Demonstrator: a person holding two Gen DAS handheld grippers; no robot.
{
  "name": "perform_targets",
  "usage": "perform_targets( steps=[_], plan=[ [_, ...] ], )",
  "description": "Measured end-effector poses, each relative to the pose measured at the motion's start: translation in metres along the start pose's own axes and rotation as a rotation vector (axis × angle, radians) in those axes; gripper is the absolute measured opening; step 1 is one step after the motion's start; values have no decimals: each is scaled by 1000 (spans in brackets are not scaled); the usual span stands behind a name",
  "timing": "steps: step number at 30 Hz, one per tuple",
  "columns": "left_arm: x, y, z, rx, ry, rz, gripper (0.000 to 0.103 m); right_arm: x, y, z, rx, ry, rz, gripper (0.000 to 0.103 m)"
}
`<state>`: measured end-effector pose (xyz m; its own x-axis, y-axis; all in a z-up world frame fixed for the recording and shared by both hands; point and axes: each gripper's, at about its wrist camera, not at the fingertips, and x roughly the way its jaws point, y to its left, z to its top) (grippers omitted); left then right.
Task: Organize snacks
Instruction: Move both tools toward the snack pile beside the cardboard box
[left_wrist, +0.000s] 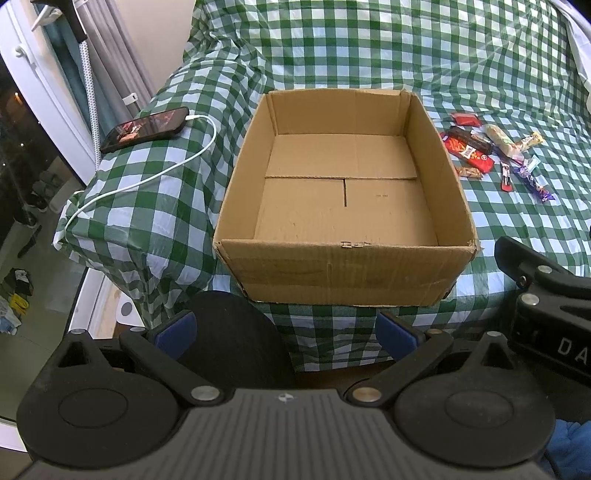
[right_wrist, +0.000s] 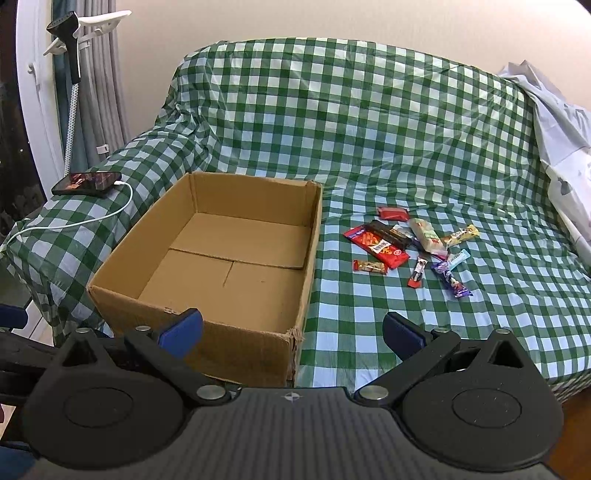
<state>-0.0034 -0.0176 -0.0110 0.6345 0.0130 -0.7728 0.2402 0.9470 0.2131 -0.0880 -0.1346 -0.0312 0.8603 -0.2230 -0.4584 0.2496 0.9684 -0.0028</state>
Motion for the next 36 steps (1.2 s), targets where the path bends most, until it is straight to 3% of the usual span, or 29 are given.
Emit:
perform_targets(
  steps=[2, 6, 30, 36],
  plan=[
    [1, -1, 0, 3, 4, 1, 103, 0, 0, 0, 7, -8, 3, 103],
    [4, -2, 0, 12, 15, 4, 103, 3, -1, -3, -33, 91, -19, 103],
    [22, -23, 14, 106, 51, 44, 103, 27, -19, 8, -26, 156, -42, 103],
    [28, -35, 27, 114, 52, 40, 103, 36, -37, 12, 29, 156, -57, 103]
  ],
)
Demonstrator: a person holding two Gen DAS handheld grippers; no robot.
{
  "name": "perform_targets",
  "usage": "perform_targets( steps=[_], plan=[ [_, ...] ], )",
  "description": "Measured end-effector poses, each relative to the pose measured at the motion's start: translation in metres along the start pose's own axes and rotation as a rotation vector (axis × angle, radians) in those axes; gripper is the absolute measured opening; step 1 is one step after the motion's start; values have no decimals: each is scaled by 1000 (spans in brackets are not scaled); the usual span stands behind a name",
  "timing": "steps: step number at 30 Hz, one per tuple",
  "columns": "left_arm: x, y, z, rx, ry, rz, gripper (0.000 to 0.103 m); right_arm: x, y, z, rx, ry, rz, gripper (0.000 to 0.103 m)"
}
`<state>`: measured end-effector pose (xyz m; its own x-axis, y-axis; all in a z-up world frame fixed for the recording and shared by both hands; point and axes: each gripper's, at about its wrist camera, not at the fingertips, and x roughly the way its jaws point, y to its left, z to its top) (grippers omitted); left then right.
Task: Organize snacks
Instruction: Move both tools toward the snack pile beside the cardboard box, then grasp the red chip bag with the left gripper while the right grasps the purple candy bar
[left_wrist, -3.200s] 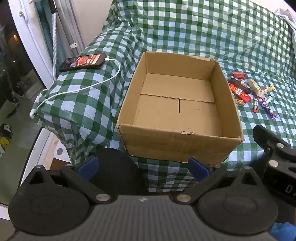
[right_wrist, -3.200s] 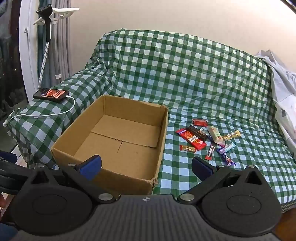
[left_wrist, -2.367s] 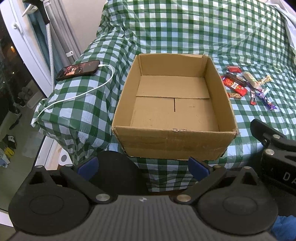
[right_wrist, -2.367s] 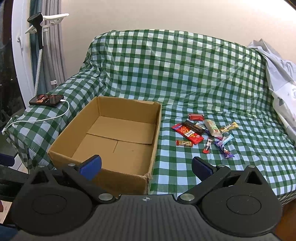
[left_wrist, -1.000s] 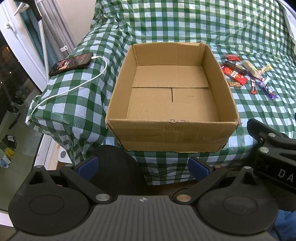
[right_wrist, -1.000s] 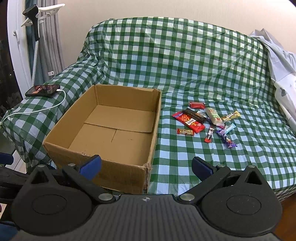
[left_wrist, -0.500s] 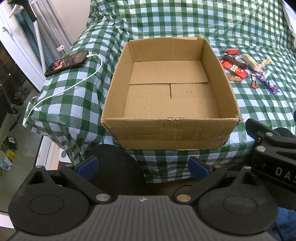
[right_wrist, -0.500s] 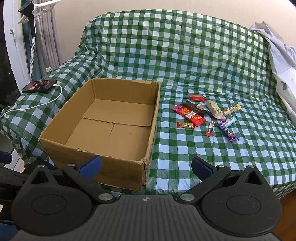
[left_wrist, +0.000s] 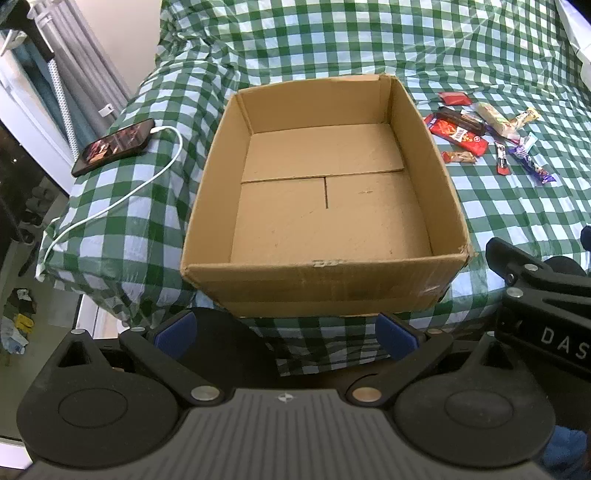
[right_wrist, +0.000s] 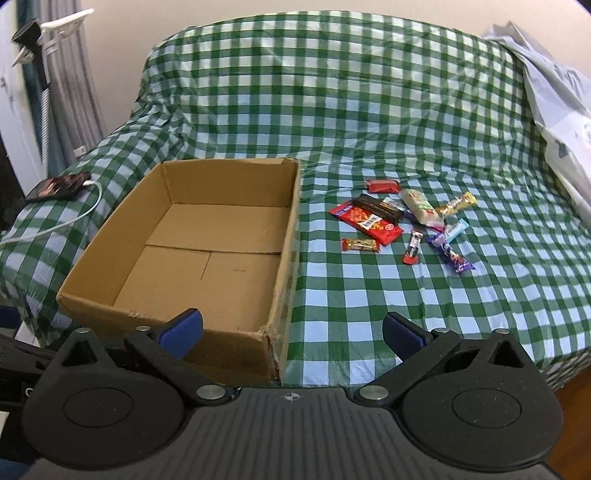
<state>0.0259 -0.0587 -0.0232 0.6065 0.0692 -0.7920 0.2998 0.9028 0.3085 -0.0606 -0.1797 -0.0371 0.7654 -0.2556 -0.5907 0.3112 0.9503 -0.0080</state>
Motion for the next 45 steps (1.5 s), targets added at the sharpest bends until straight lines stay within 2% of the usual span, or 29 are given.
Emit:
perform_targets(
  steps=[9, 17, 32, 39, 45],
  plan=[
    [11, -17, 21, 36, 20, -12, 103, 13, -16, 5, 47, 35, -17, 103],
    [18, -27, 47, 52, 21, -14, 103, 29, -30, 19, 97, 72, 1, 103],
    [37, -50, 93, 63, 31, -24, 103, 63, -66, 42, 148, 91, 5, 103],
    [38, -82, 123, 100, -3, -93, 103, 84, -117, 47, 213, 83, -99, 103],
    [45, -133, 166, 115, -26, -182, 103, 110, -176, 50, 310, 80, -202, 103]
  ],
)
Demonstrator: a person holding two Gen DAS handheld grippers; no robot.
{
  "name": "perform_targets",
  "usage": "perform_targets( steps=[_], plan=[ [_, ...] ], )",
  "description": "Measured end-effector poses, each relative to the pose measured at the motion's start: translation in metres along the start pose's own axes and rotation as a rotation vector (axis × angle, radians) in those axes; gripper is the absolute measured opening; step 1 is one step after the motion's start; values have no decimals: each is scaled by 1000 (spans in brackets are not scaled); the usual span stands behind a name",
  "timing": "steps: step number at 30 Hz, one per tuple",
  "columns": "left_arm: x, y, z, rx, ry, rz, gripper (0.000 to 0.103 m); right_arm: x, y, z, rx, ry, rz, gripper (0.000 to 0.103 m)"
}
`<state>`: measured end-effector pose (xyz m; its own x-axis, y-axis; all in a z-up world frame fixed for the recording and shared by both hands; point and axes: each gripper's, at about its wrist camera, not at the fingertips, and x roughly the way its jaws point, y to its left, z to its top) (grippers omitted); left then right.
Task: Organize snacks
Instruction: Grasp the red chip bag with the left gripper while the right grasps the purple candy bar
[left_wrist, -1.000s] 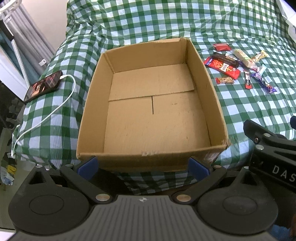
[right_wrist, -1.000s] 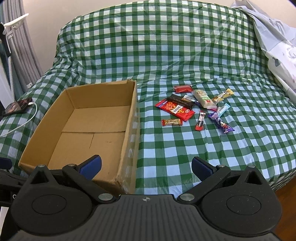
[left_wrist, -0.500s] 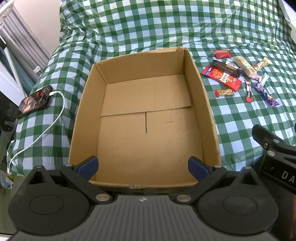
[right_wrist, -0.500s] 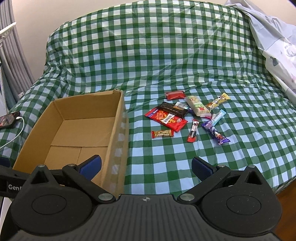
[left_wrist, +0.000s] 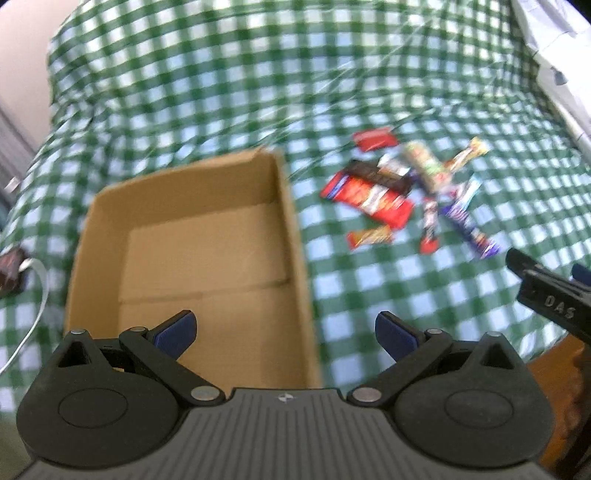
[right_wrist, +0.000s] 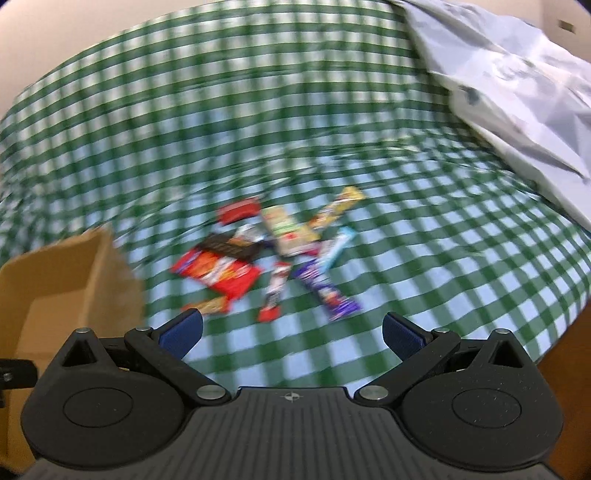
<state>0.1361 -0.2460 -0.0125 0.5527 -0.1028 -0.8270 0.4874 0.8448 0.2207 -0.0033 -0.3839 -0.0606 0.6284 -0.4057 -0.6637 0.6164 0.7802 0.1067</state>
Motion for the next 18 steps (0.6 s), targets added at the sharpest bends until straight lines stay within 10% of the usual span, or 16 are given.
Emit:
perform_targets(
  steps=[6, 18],
  plan=[
    [47, -49, 48, 9, 10, -62, 103, 51, -32, 18, 44, 37, -35, 103],
    [237, -89, 115, -279, 352, -122, 103, 168, -51, 11, 15, 163, -34, 103]
  ],
)
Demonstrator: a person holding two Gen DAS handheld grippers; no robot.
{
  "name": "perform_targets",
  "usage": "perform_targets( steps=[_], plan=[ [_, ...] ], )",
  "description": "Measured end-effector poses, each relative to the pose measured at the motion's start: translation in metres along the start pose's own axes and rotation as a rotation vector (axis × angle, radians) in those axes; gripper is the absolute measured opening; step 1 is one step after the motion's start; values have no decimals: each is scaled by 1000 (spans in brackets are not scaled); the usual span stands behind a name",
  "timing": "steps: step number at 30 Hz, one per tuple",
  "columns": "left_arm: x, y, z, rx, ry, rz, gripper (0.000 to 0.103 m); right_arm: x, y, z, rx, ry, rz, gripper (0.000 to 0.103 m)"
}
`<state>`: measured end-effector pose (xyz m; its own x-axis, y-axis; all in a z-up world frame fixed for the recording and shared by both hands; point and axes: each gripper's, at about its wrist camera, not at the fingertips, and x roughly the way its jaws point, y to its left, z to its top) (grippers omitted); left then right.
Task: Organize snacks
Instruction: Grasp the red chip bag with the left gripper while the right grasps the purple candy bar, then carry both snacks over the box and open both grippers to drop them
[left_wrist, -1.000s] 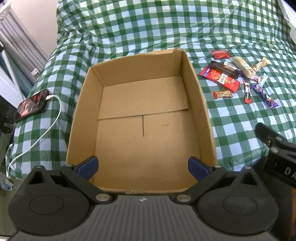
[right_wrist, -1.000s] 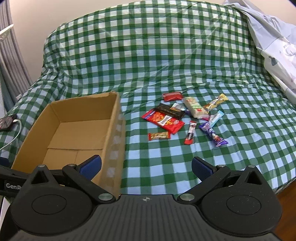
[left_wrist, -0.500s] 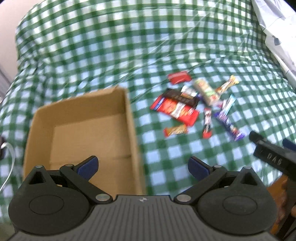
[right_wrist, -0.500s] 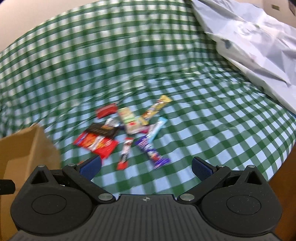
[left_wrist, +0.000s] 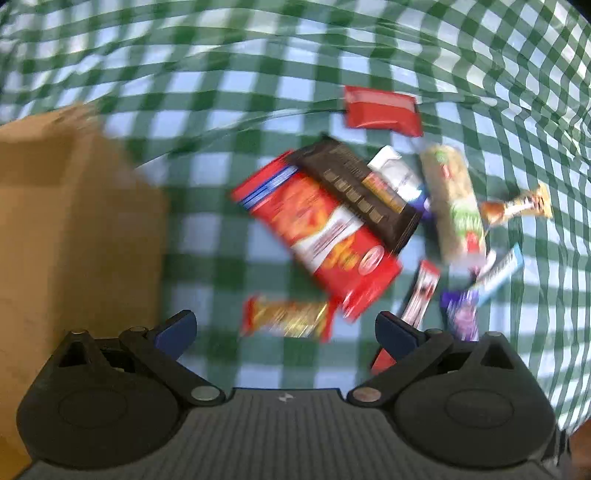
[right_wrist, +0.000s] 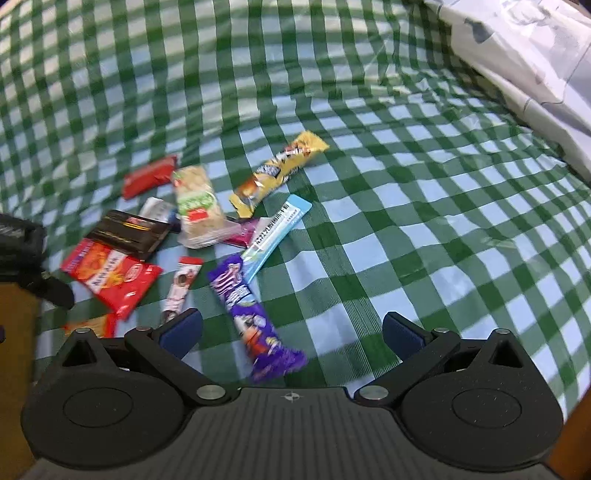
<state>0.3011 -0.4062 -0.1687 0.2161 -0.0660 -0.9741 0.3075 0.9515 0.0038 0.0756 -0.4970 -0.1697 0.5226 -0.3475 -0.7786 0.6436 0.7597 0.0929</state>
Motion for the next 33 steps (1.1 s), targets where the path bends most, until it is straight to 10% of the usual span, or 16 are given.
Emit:
perform_targets(
  steps=[11, 19, 22, 26, 33],
  plan=[
    [71, -16, 57, -87, 73, 20, 103, 76, 1, 9, -52, 14, -29, 103],
    [70, -13, 41, -76, 94, 25, 103, 69, 3, 10, -90, -19, -22, 103],
    [62, -8, 33, -80, 42, 29, 70, 70, 3, 14, -140, -5, 0, 100],
    [46, -5, 26, 6, 17, -16, 49, 60, 12, 15, -216, -42, -8, 16],
    [-24, 20, -7, 89, -61, -145, 45, 12, -8, 13, -30, -28, 58, 15]
  ],
)
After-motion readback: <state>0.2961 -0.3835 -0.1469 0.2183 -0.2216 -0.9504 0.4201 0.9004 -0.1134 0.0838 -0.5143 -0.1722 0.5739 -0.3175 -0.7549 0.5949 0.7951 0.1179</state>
